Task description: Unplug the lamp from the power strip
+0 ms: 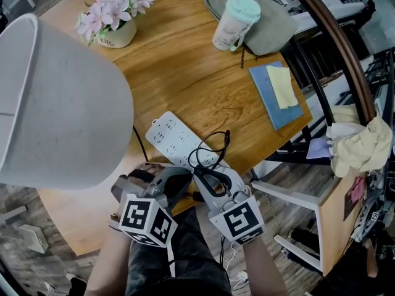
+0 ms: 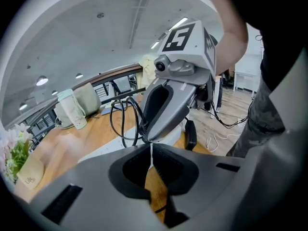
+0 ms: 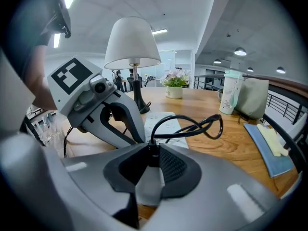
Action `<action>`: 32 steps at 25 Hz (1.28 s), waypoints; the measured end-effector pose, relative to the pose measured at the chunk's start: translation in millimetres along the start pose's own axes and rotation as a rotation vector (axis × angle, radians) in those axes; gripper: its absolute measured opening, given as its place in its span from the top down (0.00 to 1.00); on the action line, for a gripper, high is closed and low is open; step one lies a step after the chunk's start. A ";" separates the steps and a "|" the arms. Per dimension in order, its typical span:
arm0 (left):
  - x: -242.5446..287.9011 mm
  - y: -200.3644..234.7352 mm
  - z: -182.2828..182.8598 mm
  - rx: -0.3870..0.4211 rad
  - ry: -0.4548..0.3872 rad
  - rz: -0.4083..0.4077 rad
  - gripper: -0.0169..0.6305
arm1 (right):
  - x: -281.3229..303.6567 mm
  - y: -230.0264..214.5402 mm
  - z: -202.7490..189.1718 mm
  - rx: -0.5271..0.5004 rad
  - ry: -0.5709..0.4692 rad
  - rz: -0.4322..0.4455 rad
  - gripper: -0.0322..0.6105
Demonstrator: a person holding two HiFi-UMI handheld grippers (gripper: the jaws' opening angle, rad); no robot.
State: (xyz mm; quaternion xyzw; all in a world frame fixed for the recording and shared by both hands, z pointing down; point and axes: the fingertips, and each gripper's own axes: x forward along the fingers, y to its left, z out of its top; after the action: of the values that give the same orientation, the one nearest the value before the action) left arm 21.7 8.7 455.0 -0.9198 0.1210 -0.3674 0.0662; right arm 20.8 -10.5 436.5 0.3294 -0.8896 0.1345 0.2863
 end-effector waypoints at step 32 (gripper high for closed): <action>10.4 55.3 2.1 -0.292 -0.084 0.329 0.99 | -1.6 -0.9 4.2 -0.028 -0.050 -0.056 0.84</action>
State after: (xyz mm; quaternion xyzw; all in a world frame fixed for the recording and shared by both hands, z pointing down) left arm 20.8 -47.2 448.8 -0.9019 0.3187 -0.2915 -0.0038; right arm 20.6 -12.2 432.2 0.3533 -0.8888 0.1057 0.2721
